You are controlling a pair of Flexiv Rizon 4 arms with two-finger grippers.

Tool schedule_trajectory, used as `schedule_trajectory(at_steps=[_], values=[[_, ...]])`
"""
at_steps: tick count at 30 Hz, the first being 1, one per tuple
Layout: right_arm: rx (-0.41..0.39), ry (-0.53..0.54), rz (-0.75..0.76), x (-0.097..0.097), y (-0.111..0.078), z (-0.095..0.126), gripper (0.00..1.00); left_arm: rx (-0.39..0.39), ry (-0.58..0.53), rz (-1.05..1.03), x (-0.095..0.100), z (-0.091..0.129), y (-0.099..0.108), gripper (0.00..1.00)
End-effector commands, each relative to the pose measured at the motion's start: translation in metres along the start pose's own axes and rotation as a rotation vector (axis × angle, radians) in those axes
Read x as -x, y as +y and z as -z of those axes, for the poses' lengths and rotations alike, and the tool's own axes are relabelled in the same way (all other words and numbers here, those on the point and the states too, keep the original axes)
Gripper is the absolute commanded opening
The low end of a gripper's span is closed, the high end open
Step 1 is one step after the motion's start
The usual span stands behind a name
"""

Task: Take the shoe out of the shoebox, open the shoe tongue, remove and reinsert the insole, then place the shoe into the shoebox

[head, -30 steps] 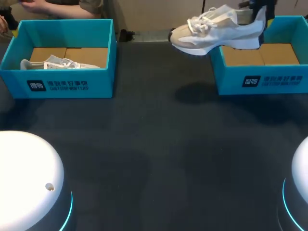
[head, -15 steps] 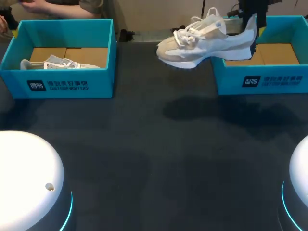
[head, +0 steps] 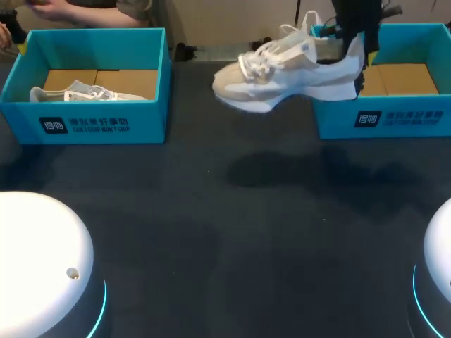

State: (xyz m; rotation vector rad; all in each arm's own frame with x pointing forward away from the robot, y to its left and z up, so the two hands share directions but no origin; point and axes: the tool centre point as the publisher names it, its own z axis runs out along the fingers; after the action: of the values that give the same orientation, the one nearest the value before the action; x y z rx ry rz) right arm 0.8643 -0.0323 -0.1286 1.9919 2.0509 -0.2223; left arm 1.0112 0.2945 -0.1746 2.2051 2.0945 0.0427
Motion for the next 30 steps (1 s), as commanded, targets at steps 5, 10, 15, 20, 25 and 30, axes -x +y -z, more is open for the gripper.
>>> schedule_trajectory(at_steps=[5, 10, 15, 20, 25, 30], values=[[-0.005, -0.018, -0.009, -0.019, -0.024, 0.011, 0.00, 0.001, 0.002, -0.001, 0.000, 0.000, 0.000, 1.00], [-0.029, -0.011, -0.019, -0.033, -0.037, 0.016, 0.00, 0.001, 0.002, -0.001, 0.000, 0.000, 0.000, 1.00], [-0.060, 0.003, -0.021, -0.050, -0.054, 0.017, 0.00, 0.001, 0.002, -0.001, 0.000, 0.000, 0.000, 1.00], [-0.070, 0.017, -0.038, -0.059, -0.068, 0.018, 0.00, 0.001, 0.002, -0.001, 0.000, 0.000, 0.000, 1.00], [-0.070, 0.017, -0.038, -0.059, -0.068, 0.018, 0.00, 0.001, 0.002, -0.001, 0.000, 0.000, 0.000, 1.00], [-0.070, 0.017, -0.038, -0.059, -0.068, 0.018, 0.00, 0.001, 0.002, -0.001, 0.000, 0.000, 0.000, 1.00]])
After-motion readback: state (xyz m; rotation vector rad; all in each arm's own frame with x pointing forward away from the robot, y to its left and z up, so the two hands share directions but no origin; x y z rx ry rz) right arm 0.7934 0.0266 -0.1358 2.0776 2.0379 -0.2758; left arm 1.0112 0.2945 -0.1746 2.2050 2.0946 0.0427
